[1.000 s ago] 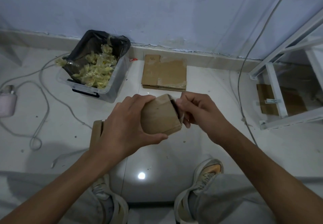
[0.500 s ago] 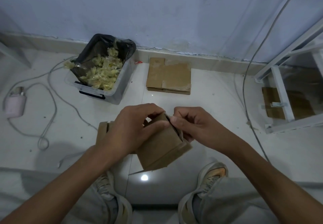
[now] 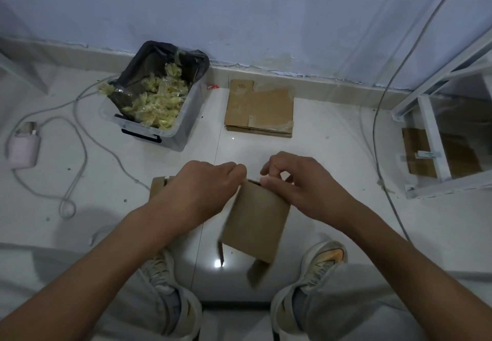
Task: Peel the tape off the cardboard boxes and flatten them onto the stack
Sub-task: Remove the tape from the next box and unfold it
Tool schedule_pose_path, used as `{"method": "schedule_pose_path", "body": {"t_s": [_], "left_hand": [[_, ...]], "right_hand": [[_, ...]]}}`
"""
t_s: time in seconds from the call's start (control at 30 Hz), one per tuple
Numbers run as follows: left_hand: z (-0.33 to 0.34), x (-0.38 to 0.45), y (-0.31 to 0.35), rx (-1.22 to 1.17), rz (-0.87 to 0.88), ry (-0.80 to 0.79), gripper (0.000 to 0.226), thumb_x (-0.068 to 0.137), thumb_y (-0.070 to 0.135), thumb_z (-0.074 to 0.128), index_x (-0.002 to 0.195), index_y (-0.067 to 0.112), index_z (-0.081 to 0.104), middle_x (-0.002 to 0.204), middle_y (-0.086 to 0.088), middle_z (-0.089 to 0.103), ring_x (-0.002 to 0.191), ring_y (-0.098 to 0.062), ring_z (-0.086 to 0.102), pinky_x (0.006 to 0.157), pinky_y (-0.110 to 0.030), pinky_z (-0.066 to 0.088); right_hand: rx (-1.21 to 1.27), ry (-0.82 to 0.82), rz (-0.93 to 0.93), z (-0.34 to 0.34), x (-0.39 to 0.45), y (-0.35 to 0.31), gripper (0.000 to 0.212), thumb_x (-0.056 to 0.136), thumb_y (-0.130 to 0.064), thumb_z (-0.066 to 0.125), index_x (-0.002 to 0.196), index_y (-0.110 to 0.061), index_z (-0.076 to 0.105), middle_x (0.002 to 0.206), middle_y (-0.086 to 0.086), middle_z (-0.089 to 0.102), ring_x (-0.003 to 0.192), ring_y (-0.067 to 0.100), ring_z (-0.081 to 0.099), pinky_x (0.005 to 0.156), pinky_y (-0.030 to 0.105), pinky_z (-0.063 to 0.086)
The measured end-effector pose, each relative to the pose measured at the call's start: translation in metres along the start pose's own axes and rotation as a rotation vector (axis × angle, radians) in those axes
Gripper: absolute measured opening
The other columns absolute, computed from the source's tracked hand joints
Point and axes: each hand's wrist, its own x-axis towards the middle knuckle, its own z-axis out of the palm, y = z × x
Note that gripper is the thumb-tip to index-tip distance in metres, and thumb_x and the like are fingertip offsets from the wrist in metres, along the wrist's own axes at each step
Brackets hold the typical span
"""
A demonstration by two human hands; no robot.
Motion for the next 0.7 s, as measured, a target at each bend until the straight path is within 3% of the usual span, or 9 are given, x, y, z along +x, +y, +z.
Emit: {"method": "schedule_pose_path", "body": {"t_s": [0.07, 0.17, 0.23, 0.37, 0.47, 0.53, 0.63, 0.7], "left_hand": [[-0.001, -0.002, -0.005, -0.168, -0.063, -0.141, 0.03, 0.093, 0.011, 0.069, 0.106, 0.032, 0.054, 0.088, 0.015, 0.063, 0.07, -0.006, 0.064, 0.068, -0.028, 0.056], [-0.005, -0.004, -0.011, -0.583, -0.12, -0.154, 0.025, 0.108, 0.017, 0.051, 0.09, 0.034, 0.055, 0.077, 0.014, 0.066, 0.072, -0.005, 0.069, 0.068, -0.023, 0.055], [-0.008, -0.006, -0.014, -0.825, -0.16, -0.151, 0.029, 0.111, 0.023, 0.044, 0.089, 0.026, 0.061, 0.082, 0.007, 0.069, 0.079, -0.014, 0.072, 0.069, -0.029, 0.057], [-0.011, -0.004, -0.009, -1.085, -0.297, -0.059, 0.044, 0.112, 0.039, 0.035, 0.097, 0.012, 0.066, 0.093, -0.002, 0.07, 0.093, -0.025, 0.071, 0.073, -0.043, 0.06], [-0.008, -0.002, -0.002, -0.994, -0.349, 0.048, 0.03, 0.1, 0.049, 0.056, 0.094, 0.022, 0.068, 0.097, 0.007, 0.071, 0.099, -0.015, 0.07, 0.071, -0.036, 0.059], [-0.007, -0.002, 0.002, -0.965, -0.342, 0.107, 0.01, 0.094, 0.032, 0.072, 0.092, 0.023, 0.069, 0.096, 0.009, 0.073, 0.1, -0.012, 0.07, 0.072, -0.034, 0.06], [-0.005, -0.001, 0.005, -1.033, -0.345, 0.122, 0.002, 0.096, 0.017, 0.072, 0.095, 0.018, 0.07, 0.096, 0.009, 0.074, 0.099, -0.013, 0.072, 0.08, -0.043, 0.063], [-0.004, 0.0, 0.003, -1.024, -0.334, 0.114, 0.003, 0.097, 0.013, 0.069, 0.095, 0.016, 0.069, 0.095, 0.009, 0.075, 0.096, -0.014, 0.073, 0.085, -0.042, 0.062]], "right_hand": [[-0.042, -0.013, 0.008, -0.003, 0.0, 0.002, 0.025, 0.098, -0.052, 0.058, 0.086, -0.03, 0.058, 0.102, -0.017, 0.074, 0.095, 0.006, 0.069, 0.081, 0.043, 0.06], [0.094, -0.028, 0.007, -0.007, -0.001, 0.002, 0.013, 0.101, -0.037, 0.066, 0.092, -0.028, 0.063, 0.09, -0.011, 0.074, 0.086, 0.011, 0.07, 0.077, 0.038, 0.06], [0.15, -0.015, 0.007, -0.01, -0.001, -0.002, 0.011, 0.101, -0.031, 0.067, 0.092, -0.026, 0.065, 0.083, -0.008, 0.073, 0.078, 0.013, 0.069, 0.069, 0.034, 0.056], [0.216, 0.011, 0.035, -0.012, -0.002, -0.004, 0.014, 0.103, -0.033, 0.065, 0.091, -0.025, 0.063, 0.079, -0.002, 0.073, 0.073, 0.023, 0.067, 0.06, 0.034, 0.051], [0.224, 0.026, 0.037, -0.01, -0.002, -0.003, 0.014, 0.103, -0.036, 0.063, 0.093, -0.026, 0.062, 0.081, -0.002, 0.074, 0.075, 0.024, 0.068, 0.065, 0.039, 0.054], [0.204, 0.034, 0.021, -0.009, -0.002, -0.002, 0.015, 0.103, -0.036, 0.063, 0.094, -0.025, 0.062, 0.08, 0.002, 0.073, 0.073, 0.023, 0.067, 0.063, 0.038, 0.053], [0.115, 0.073, -0.019, -0.008, 0.0, 0.001, 0.016, 0.105, -0.035, 0.061, 0.095, -0.023, 0.06, 0.077, 0.0, 0.068, 0.07, 0.018, 0.065, 0.064, 0.037, 0.052], [-0.011, 0.07, -0.051, -0.007, 0.001, 0.003, 0.016, 0.107, -0.038, 0.056, 0.096, -0.026, 0.055, 0.074, -0.003, 0.064, 0.066, 0.016, 0.06, 0.062, 0.039, 0.052]]}}
